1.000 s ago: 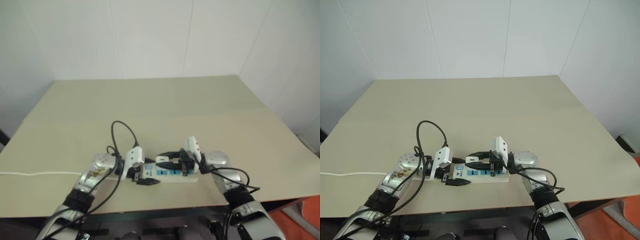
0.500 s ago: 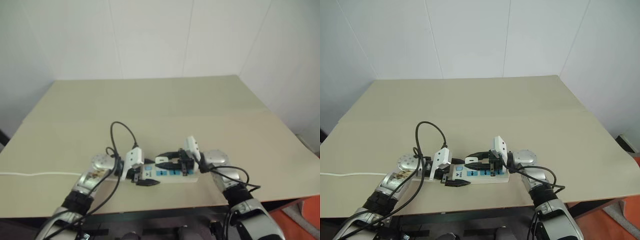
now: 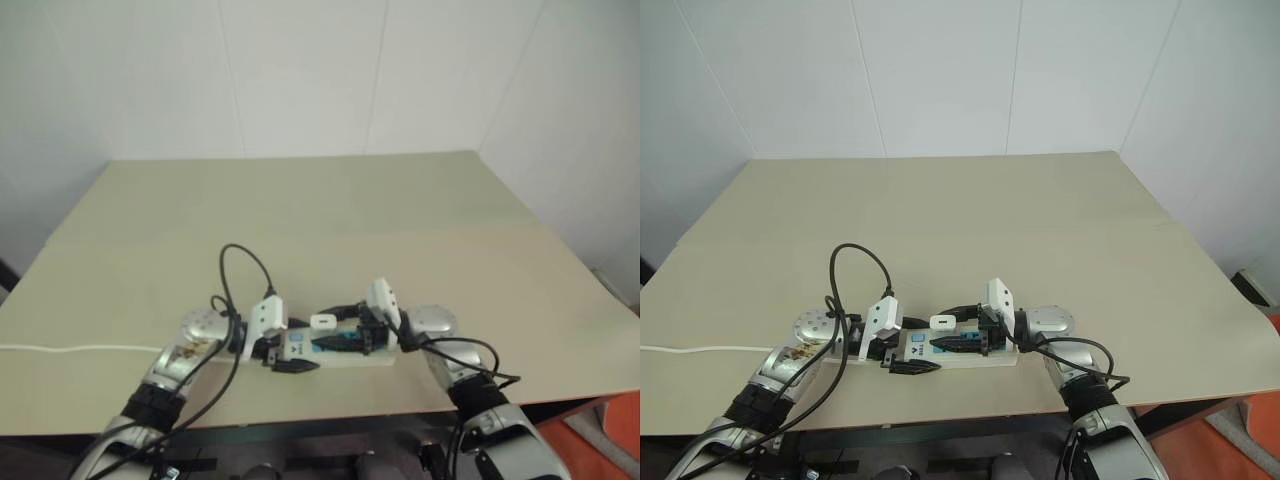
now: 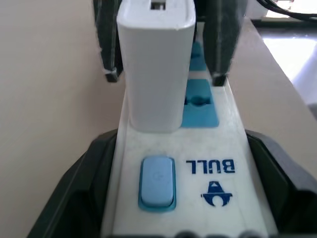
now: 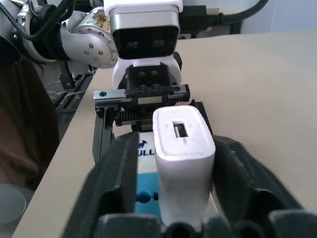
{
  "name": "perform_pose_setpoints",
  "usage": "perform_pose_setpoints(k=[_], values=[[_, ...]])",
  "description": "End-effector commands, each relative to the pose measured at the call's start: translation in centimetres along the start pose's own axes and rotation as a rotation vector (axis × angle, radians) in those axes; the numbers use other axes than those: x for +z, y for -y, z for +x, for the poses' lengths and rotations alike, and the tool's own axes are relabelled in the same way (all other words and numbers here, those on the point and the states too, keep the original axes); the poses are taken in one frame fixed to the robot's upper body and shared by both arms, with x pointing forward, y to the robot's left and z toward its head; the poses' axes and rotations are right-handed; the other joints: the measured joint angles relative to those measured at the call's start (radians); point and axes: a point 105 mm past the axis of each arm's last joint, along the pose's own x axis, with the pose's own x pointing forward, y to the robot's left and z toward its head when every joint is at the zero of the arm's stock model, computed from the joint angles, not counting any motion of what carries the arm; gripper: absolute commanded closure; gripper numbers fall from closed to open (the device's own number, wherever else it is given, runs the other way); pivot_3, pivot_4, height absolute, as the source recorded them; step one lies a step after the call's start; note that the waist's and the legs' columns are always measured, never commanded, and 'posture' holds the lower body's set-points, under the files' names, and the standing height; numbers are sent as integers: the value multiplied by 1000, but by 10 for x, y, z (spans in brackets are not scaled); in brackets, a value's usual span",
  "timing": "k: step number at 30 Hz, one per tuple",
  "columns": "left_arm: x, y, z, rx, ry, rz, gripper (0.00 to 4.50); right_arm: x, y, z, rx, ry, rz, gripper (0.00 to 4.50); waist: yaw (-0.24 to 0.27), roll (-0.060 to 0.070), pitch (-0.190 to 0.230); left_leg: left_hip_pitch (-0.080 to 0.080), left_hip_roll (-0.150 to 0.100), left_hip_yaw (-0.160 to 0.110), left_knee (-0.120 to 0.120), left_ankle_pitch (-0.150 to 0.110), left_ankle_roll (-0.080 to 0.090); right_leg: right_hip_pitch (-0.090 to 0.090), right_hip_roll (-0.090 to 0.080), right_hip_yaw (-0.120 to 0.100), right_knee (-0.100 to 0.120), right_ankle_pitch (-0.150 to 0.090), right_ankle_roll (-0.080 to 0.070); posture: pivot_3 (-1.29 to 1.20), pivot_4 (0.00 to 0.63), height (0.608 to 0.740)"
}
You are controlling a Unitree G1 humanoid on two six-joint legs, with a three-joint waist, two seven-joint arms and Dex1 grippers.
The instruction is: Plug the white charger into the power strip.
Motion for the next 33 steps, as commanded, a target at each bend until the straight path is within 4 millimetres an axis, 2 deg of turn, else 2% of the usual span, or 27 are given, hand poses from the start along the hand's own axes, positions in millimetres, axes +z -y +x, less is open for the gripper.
perform_pose_setpoints(k=[1,2,8,10,12,16,20,27,33], values=[[5,-10,-9,38,-6,22,1192,-29,-11,-7,15,-98,100,418,0,0,0,0,0,0,0,0,0,0,0,0,0,0,0,0,150,740],[5,-9,-9,38,-5,21,1192,-29,-11,-7,14,-100,98,82,0,0,0,0,0,0,0,0,0,0,0,0,0,0,0,0,150,740],[5,-9,-6,37,2,11,1192,-21,-5,-12,-8,-95,70,33,0,0,0,0,0,0,0,0,0,0,0,0,0,0,0,0,150,740],[6,-11,-5,43,10,0,472,-15,-1,-17,-25,-91,54,0,1,0,0,0,0,0,0,0,0,0,0,0,0,0,0,0,150,740],[11,-12,-6,38,41,-8,15,-10,2,-22,-39,-87,42,0,2,0,0,0,0,0,0,0,0,0,0,0,0,0,0,0,150,740],[25,-9,-12,-7,112,-13,15,-4,5,-30,-59,-88,23,0,10,0,0,-1,-1,0,0,0,0,0,-1,0,-1,0,0,0,150,740],[30,-11,-23,7,117,9,15,7,9,-40,-93,-76,-5,0,10,0,0,-2,-1,0,0,0,0,0,-1,-1,-2,0,0,0,150,740],[30,-2,-56,4,62,33,15,39,5,-85,-179,-90,-52,0,13,0,2,-12,-1,1,0,0,0,-13,-2,1,0,0,1,0,150,740],[22,0,-92,124,7,10,15,56,-4,-134,-285,-180,-92,0,14,0,3,-15,-1,1,0,0,0,-16,-1,0,0,0,1,0,150,740]])
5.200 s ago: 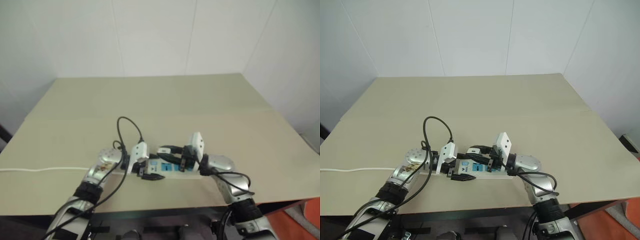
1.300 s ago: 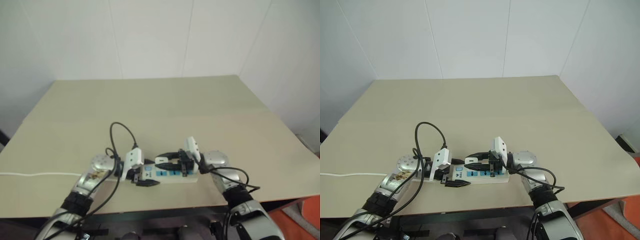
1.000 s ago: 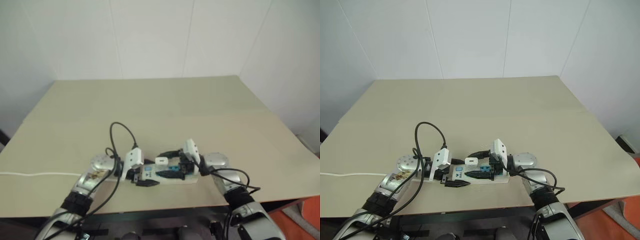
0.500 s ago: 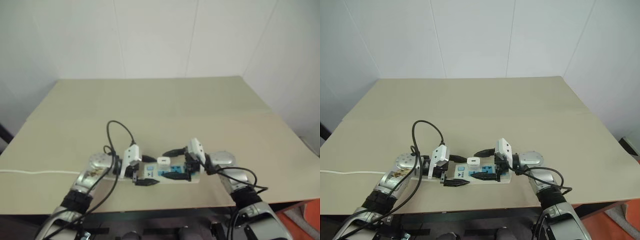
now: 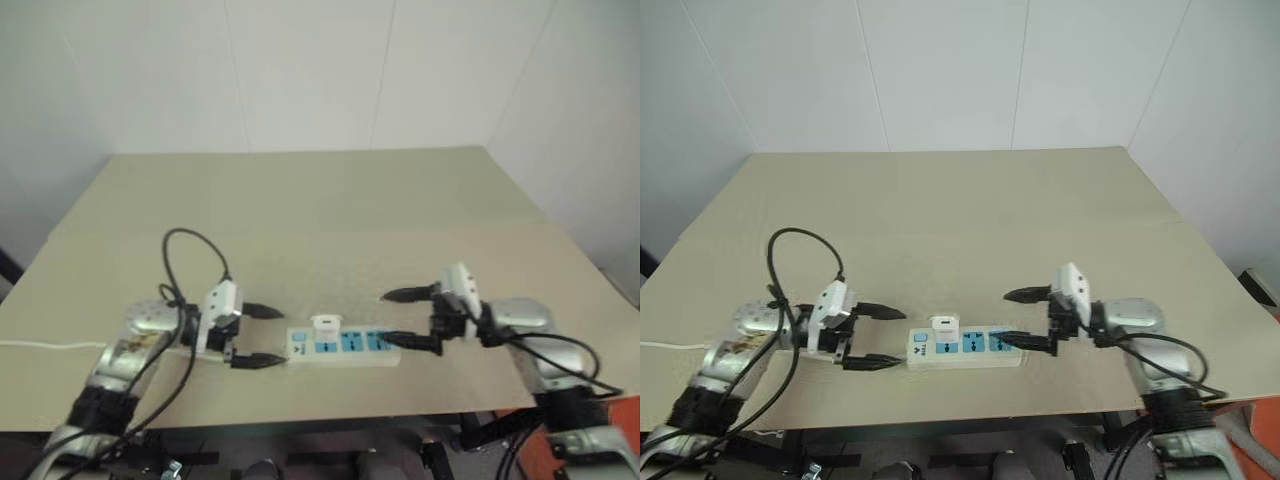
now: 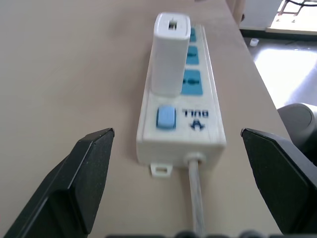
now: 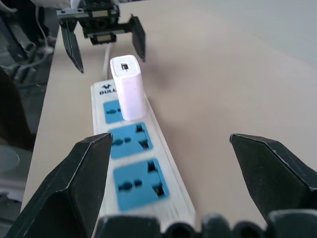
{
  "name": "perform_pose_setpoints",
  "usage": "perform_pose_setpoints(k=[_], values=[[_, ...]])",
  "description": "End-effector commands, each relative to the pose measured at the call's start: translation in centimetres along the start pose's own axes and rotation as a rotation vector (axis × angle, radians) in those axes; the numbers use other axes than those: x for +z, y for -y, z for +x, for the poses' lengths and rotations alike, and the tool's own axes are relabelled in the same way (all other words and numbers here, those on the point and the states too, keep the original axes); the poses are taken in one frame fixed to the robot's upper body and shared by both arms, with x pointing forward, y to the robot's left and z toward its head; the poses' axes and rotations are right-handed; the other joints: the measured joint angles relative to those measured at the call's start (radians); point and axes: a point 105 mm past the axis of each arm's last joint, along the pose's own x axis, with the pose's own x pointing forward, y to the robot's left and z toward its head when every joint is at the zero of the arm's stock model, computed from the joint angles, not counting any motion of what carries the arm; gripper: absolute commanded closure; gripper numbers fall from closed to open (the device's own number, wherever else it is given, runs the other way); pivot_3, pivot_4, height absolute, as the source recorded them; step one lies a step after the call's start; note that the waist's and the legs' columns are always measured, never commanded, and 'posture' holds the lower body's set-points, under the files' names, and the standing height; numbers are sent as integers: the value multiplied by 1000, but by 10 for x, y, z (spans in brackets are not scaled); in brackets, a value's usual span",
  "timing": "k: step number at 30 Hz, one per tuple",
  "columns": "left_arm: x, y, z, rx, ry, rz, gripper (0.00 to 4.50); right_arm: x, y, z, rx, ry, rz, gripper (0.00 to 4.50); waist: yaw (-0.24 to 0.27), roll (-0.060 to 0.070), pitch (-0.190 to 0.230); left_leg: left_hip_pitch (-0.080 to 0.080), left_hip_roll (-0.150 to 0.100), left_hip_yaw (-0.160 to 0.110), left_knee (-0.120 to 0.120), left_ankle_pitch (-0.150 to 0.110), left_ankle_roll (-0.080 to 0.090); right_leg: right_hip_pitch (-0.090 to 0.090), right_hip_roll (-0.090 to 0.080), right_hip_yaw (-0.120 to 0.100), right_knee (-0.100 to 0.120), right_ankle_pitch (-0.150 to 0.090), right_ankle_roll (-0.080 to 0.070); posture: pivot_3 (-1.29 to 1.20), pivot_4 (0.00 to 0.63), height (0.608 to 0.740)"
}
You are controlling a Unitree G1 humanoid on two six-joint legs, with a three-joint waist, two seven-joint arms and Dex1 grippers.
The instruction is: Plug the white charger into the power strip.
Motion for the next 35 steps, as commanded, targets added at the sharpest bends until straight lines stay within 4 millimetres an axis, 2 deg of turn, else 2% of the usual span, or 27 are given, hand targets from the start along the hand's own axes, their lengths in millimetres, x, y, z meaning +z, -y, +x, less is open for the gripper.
perform_pose_setpoints(k=[1,7,13,17,35], values=[[12,-5,-22,87,7,42,15,15,3,-28,-71,-7,-41,0,4,0,0,0,0,0,0,0,0,0,0,0,0,0,0,0,150,740],[20,-4,-44,199,20,31,15,13,2,-67,-193,-103,-62,0,13,0,1,0,0,1,0,0,0,0,-1,0,-1,0,0,0,150,740],[19,9,-48,217,22,4,15,11,-1,-86,-252,-197,-72,0,13,-1,1,0,0,2,0,0,0,0,-1,0,-1,0,0,0,150,740],[22,12,-45,202,32,-1,15,10,-3,-88,-250,-210,-74,0,14,-1,1,0,0,2,1,0,0,0,-1,0,-1,-3,-5,0,150,740],[25,8,-35,162,46,6,15,11,-6,-91,-261,-222,-79,0,14,-2,2,-1,0,3,1,0,0,0,-1,1,-1,-1,-2,0,150,740]])
